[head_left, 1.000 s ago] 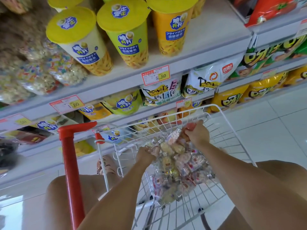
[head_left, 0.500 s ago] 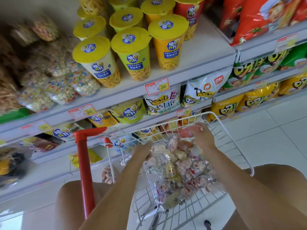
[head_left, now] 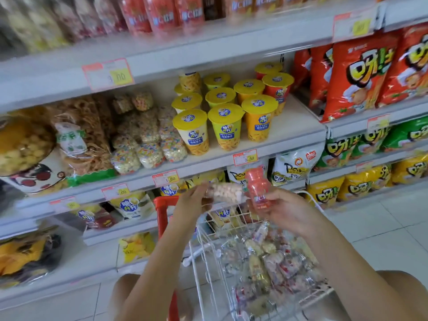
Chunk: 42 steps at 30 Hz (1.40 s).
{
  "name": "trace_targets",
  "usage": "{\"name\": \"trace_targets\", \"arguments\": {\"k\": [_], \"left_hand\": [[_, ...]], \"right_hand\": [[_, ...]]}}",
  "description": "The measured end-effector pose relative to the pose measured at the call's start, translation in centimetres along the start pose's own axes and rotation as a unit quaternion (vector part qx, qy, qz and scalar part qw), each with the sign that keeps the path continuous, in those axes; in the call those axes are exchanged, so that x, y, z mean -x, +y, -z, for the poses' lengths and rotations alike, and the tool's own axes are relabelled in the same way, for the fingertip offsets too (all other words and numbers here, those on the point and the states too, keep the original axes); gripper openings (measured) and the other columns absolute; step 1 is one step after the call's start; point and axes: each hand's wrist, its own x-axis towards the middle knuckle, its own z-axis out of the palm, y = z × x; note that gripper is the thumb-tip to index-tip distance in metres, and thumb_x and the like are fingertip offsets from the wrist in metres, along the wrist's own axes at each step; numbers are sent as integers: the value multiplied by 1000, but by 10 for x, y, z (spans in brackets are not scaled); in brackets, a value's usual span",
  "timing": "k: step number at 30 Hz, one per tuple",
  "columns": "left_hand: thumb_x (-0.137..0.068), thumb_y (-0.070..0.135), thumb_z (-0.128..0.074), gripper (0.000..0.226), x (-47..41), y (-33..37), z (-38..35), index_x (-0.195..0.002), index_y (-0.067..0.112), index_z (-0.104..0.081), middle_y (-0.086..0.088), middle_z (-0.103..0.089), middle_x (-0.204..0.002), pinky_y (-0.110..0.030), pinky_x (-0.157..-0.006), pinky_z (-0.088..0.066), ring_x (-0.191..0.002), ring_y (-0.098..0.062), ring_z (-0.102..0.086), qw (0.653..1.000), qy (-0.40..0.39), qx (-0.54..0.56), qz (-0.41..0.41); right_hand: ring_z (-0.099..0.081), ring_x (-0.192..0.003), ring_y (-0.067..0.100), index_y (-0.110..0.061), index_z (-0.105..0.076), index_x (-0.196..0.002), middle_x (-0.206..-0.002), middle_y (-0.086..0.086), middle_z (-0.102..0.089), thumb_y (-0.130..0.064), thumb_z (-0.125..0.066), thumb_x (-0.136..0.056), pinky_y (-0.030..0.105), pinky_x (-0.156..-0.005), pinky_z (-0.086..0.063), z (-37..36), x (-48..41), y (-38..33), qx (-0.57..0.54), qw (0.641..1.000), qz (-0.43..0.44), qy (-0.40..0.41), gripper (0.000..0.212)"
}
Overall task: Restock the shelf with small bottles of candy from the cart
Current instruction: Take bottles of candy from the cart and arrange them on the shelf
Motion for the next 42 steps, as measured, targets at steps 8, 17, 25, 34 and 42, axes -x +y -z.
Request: {"name": "trace_targets", "arguments": {"k": [8, 17, 25, 34, 42], "left_hand": [[-98, 38, -44, 32, 33, 118, 54, -88, 10, -58, -7, -66, -80, -30, -62, -56, -73, -18, -66, 979, 32, 176, -101], [-88, 47, -53, 30, 48, 263, 107, -74, 24, -65, 7, -57, -58, -32, -63, -42, -56, -16, -51, 930, 86, 8, -358], [-89, 37, -61, 24, -1, 314, 144, -110, 26, -65, 2, -55, -82, -10, -58, -41, -65, -7, -47, 883, 182, -81, -424], [-92, 42, -54, 43, -35, 301, 163, -128, 17, -58, -3, -59, -79, -22, -58, -42, -66, -14, -51, 889, 188, -162, -384], [-84, 46, -61, 53, -32, 296, 166, -116, 5, -56, -9, -40, -61, -28, -53, -39, -55, -22, -41, 891, 173, -198, -369]], "right_hand": [[-66, -77, 16, -16, -65, -101, -85, 1, -70, -44, -69, -69, 31, -73, -54, -137, 12, -41, 248, 935, 239, 84, 43], [-65, -83, 7, -25, -66, -104, -91, -12, -68, -39, -75, -78, 26, -75, -53, -278, 7, -138, 505, 712, 485, 59, 31], [-58, -83, 13, -20, -49, -107, -95, -7, -61, -43, -80, -69, 28, -67, -43, -362, -40, -182, 694, 525, 486, 79, 54], [-45, -112, 26, -25, -47, -115, -113, 2, -58, -52, -77, -67, 40, -93, -36, -366, -82, -199, 829, 371, 403, 115, 62], [-40, -120, 26, -21, -64, -109, -113, -1, -62, -57, -75, -67, 45, -102, -32, -366, -90, -213, 848, 371, 353, 140, 56]]}}
